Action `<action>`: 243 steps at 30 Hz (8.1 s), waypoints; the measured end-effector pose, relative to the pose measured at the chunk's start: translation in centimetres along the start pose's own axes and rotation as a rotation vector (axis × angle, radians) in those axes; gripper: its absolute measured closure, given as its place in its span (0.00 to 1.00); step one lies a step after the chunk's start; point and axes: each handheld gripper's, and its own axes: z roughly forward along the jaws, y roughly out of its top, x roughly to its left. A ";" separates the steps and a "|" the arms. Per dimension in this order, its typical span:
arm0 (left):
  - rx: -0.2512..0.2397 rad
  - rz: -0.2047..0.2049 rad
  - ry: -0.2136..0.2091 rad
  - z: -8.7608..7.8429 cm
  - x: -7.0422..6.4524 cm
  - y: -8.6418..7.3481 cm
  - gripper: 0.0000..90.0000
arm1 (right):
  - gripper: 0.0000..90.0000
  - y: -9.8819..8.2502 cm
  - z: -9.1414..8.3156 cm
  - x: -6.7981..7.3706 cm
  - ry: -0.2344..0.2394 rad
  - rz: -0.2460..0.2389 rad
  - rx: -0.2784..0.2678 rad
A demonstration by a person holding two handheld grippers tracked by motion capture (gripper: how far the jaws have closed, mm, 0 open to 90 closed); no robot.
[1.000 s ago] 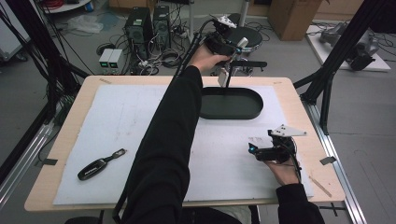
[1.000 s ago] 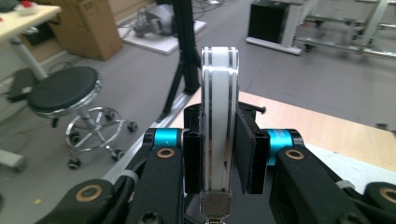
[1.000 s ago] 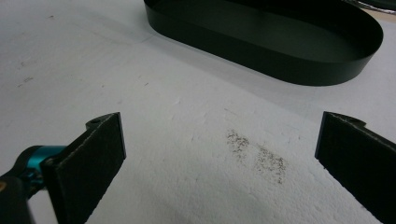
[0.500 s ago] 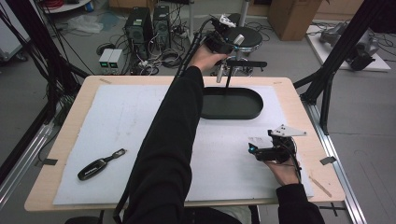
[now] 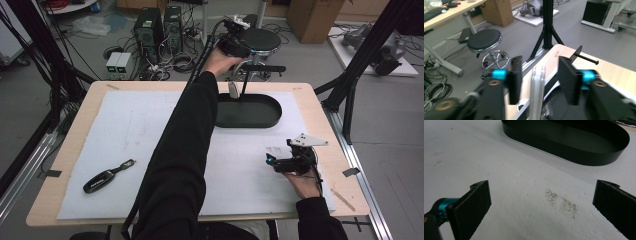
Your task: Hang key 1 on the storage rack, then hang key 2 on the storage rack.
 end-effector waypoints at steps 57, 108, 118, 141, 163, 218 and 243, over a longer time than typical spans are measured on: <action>0.121 0.000 -0.115 -8.0 0.8 -10.8 0.18 | 0.01 -0.1 0.3 0.1 -0.004 -0.011 0.022; 0.195 -0.078 0.004 -19.5 4.1 -22.1 0.18 | 0.01 0.0 0.6 0.5 -0.010 -0.021 0.042; 0.190 -0.096 0.038 -21.6 3.8 -24.3 0.18 | 0.01 0.0 0.8 0.6 -0.005 -0.026 0.053; 0.305 -0.148 0.078 -25.9 3.6 -30.2 0.18 | 0.01 0.0 1.0 0.7 0.009 -0.027 0.057; 0.420 -0.147 0.055 -28.6 1.9 -34.2 0.19 | 0.01 -0.1 0.9 1.0 0.017 -0.029 0.073; 0.533 -0.158 0.029 -31.2 2.3 -35.2 0.96 | 0.01 -0.6 0.4 1.3 0.039 -0.039 0.109; 0.434 -0.030 0.011 -29.1 2.5 -27.4 0.96 | 0.01 -0.7 0.5 1.3 0.041 -0.040 0.109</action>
